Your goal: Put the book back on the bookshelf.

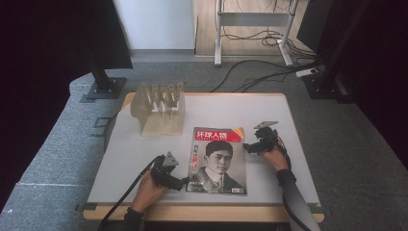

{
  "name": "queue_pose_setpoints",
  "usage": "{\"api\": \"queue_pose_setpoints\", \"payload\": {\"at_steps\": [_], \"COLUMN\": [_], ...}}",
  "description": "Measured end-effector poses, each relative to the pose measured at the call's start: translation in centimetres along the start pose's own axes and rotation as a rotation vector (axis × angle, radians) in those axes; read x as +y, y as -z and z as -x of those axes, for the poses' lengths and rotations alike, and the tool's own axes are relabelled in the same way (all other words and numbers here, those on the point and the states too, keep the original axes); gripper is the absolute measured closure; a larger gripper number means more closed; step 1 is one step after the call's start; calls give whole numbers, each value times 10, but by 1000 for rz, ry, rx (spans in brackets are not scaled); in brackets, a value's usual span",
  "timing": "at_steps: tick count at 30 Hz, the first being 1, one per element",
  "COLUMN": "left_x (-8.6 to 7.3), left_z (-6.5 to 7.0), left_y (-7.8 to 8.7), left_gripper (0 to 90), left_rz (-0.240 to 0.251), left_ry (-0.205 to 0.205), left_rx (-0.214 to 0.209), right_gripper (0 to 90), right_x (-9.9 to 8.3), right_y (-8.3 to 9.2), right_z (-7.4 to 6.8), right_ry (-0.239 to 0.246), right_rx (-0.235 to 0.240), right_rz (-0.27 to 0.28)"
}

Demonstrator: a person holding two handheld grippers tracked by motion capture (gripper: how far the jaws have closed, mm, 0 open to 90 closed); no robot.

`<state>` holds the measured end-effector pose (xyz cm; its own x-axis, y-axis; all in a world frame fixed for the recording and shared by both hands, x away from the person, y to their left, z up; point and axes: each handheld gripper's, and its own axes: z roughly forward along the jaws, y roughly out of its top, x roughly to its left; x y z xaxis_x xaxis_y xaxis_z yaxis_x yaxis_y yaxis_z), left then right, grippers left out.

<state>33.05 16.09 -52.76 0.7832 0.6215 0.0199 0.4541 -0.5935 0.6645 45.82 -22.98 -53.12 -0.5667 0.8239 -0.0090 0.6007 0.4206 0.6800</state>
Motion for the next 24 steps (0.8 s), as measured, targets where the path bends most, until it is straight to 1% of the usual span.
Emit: {"api": "queue_pose_setpoints", "payload": {"at_steps": [2, 4, 5, 7, 9, 12, 13, 14, 17, 20, 22, 23, 24], "left_x": [1, 2, 3, 3, 3, 3, 3, 3, 3, 3, 3, 3, 3], "left_z": [6, 13, 14, 12, 12, 12, 12, 12, 12, 12, 12, 12, 12], "left_y": [-1, -2, -2, -3, -3, -3, -3, -3, -3, -3, -3, -3, -3], "left_gripper": [9, 0, 0, 0, 0, 0, 0, 0, 0, 0, 0, 0, 0], "left_rz": [0, -2, -4, -14, -13, -12, -12, -12, -12, -12, -12, -12, -12], "left_ry": [-16, -45, -46, -24, -25, -23, -23, -24, -23, -23, -23, -23, -24], "left_rx": [-10, -30, -36, -53, -53, -53, -53, -53, -53, -54, -53, -52, -52], "right_gripper": [0, 0, 0, 0, 4, 66, 66, 67, 71, 71, 75, 87, 94], "right_x": [5, 9, 11, 12, 12, 12, 11, 11, 12, 14, 15, 16, 16], "right_y": [-5, -9, -12, -13, -13, -8, -5, -2, 5, 11, 13, 13, 12], "right_z": [0, -1, -2, -1, -1, 0, 0, -2, -7, -17, -27, -30, -35], "right_ry": [-4, -9, -14, -17, -13, -15, -18, -20, -4, 4, 9, 19, 20], "right_rx": [-6, -8, -8, -4, 2, 13, 26, 28, 43, 91, 126, 136, 142], "right_rz": [3, 5, 11, 13, 14, 12, 13, 16, 19, 42, 49, 51, 55]}}
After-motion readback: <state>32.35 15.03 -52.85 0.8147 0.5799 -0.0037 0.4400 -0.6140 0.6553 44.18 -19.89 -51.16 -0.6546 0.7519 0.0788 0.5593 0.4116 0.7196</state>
